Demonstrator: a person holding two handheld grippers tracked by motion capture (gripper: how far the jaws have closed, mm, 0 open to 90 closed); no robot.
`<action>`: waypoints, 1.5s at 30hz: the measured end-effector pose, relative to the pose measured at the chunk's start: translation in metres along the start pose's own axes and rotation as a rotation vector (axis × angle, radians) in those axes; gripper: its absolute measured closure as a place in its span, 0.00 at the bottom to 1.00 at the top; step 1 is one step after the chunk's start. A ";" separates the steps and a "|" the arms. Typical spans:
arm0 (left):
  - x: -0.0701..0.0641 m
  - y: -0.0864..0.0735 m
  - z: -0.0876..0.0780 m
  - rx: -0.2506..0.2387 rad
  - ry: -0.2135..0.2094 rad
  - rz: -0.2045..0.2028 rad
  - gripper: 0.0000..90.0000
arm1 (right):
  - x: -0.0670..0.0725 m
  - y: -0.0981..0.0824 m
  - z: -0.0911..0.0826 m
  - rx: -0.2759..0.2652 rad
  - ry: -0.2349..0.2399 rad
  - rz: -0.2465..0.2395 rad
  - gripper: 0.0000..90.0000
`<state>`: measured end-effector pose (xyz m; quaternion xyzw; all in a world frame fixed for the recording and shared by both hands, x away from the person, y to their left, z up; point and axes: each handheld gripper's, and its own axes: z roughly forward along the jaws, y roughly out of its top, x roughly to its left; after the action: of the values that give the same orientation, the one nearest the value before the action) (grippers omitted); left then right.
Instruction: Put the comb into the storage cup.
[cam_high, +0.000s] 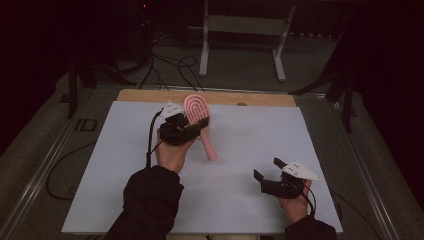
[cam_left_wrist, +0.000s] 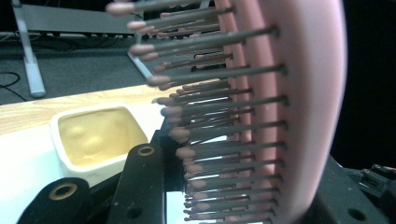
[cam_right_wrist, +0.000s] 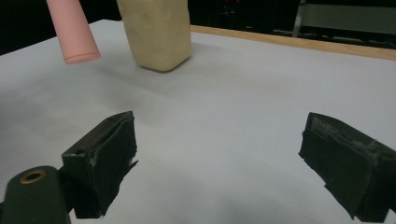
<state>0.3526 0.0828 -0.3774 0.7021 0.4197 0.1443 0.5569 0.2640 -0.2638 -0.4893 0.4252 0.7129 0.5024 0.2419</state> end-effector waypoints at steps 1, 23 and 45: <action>0.001 0.001 0.000 0.000 0.002 0.001 0.70 | -0.001 0.000 0.000 -0.005 0.003 0.000 0.12; 0.016 0.026 -0.005 -0.019 0.071 0.031 0.70 | -0.012 -0.002 -0.007 -0.018 0.003 0.014 0.12; 0.026 0.040 -0.001 -0.047 0.094 0.044 0.70 | -0.013 -0.002 -0.006 -0.011 -0.002 0.014 0.14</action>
<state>0.3846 0.1013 -0.3481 0.6903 0.4263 0.1991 0.5496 0.2648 -0.2781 -0.4902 0.4295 0.7070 0.5074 0.2413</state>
